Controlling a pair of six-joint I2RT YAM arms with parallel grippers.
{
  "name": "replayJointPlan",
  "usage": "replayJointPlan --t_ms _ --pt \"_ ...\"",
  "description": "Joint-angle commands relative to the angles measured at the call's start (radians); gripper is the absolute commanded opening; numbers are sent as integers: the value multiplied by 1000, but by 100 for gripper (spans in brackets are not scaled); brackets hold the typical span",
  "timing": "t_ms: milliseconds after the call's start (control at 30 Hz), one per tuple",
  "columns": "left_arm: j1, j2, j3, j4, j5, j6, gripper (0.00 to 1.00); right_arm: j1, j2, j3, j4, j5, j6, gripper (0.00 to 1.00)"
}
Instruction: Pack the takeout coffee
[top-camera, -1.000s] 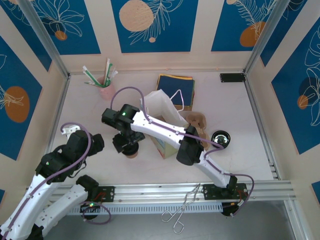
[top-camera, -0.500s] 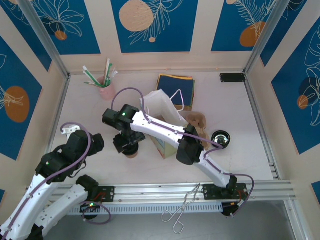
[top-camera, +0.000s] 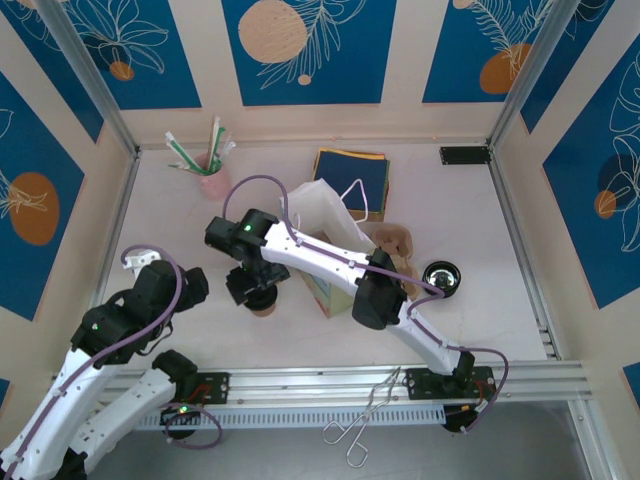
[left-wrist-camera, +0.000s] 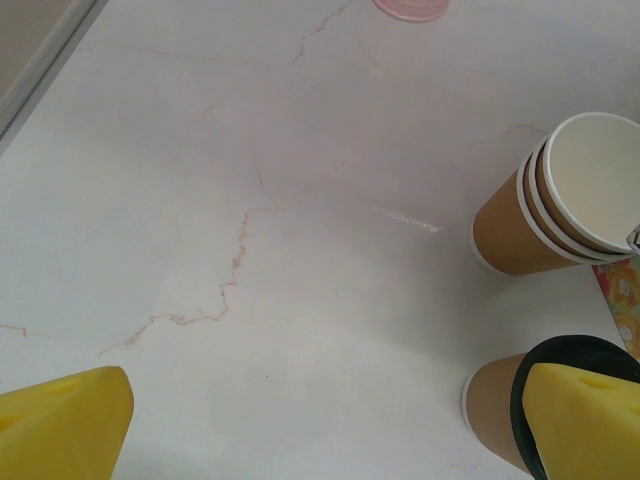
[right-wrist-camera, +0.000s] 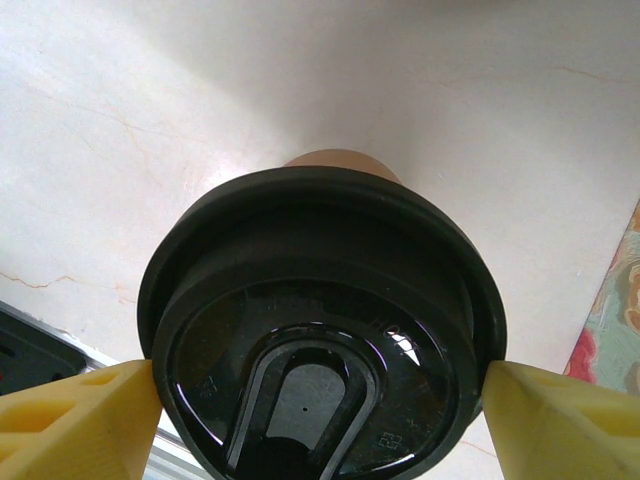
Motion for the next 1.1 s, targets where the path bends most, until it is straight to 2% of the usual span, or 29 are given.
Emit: replayJointPlan --t_ms 0,400,667,1067 --pt "4 -8 -16 10 5 14 100 -2 35 4 -14 -15 -4 83" --pt "3 -8 -15 13 6 16 100 17 58 50 -54 38 -7 82" --pt "3 -8 -16 15 9 19 100 24 57 64 -63 43 -8 73" --pt "3 -8 -17 17 10 19 100 36 11 126 -111 74 -6 69"
